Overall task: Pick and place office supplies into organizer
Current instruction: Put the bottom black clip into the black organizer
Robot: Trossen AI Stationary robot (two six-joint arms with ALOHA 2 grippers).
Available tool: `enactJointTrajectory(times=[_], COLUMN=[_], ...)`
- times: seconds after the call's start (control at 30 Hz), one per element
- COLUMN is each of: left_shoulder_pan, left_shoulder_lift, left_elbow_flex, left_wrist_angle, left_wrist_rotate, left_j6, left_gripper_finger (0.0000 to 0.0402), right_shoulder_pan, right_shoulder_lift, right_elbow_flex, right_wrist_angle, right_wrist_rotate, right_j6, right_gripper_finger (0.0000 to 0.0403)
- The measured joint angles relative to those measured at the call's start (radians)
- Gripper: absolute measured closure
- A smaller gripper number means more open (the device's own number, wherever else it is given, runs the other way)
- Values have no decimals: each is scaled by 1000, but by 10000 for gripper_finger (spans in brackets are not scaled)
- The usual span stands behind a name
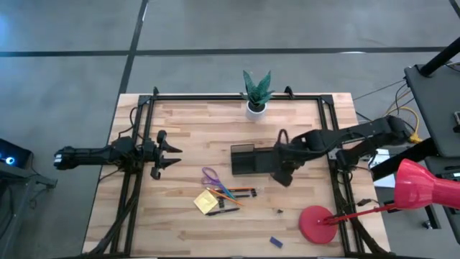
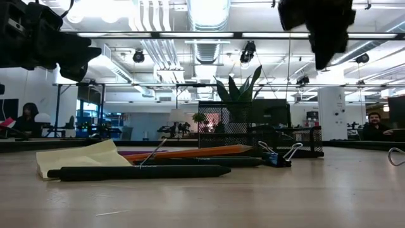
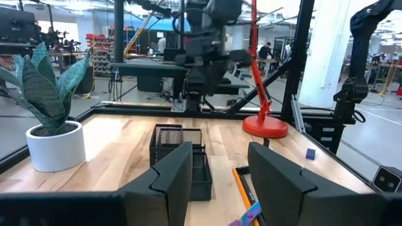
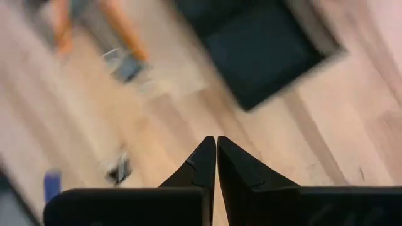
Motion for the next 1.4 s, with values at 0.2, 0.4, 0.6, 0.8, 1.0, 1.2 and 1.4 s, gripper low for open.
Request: enactJointTrajectory(times=[0.2,0.4,0.6,0.8,1.0,1.2,1.4], left_shoulder_pan=[0,0,0,0,0,0,0], left_shoulder_lift=[0,0,-1,1,-1,1,0], left_elbow_flex=[0,0,0,0,0,0,0], left_wrist_angle=[0,0,0,0,0,0,0], left_wrist_rotate=[0,0,0,0,0,0,0], left_j6=[0,0,0,0,0,0,0], left_gripper_finger=[261,261,261,261,261,261,261], right_shoulder_pan=[54,68,119,223,284,310,345], right_shoulder_lift=[56,79,101,155,238,299,328], right_elbow_flex=[36,-17,-74,-137,-130,-100,-86], right_wrist_angle=[-2,17,76,120,186,264,363], right_wrist_rotate=[-81,-205,-209,-207,-207,-207,-167], right_j6=[-222,-287,-391,-420,-388,-323,-183], right_gripper_finger=[394,351,258,205,197,197,197])
